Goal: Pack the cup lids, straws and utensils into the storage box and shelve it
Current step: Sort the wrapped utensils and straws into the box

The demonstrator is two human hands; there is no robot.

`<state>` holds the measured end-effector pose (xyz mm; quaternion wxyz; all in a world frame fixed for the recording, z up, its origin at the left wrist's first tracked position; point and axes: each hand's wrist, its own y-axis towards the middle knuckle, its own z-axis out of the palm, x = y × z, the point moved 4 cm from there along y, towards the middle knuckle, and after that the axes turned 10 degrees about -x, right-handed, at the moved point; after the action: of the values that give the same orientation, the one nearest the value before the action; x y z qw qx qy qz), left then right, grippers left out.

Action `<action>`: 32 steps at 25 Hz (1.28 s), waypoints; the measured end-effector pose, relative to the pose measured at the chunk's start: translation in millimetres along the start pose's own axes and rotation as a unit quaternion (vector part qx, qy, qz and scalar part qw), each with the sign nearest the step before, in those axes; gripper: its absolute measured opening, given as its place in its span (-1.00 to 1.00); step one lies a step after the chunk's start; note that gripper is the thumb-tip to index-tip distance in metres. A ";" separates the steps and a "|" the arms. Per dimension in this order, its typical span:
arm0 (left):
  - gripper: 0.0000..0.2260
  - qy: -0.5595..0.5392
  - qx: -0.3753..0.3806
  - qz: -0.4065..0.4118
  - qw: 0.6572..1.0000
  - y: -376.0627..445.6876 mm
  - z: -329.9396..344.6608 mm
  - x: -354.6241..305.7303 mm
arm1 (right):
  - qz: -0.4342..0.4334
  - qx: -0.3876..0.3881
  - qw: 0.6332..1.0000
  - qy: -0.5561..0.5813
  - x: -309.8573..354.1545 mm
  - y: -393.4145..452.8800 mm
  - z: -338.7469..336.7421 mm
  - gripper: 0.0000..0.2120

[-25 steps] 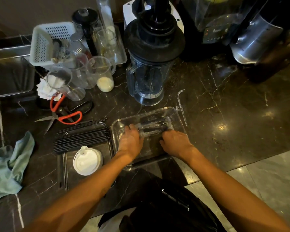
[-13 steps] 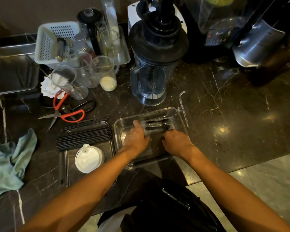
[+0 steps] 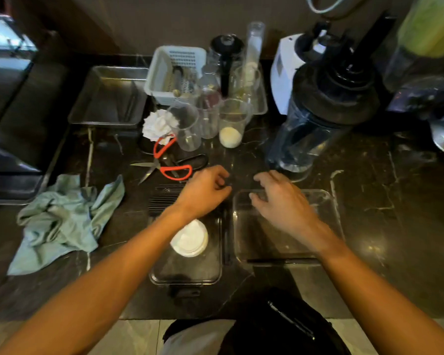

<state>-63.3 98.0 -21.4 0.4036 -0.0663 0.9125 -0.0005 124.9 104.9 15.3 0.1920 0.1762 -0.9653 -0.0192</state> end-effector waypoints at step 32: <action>-0.51 0.214 0.033 0.051 0.975 45.9 -58.1 175.4 | -0.045 0.261 0.964 -0.030 76.2 119.0 160.3 -0.68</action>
<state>-228.3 119.1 -113.9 0.2007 -0.0049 0.9794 -0.0240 -41.0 185.0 -93.0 0.1088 0.2628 -0.9332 0.2195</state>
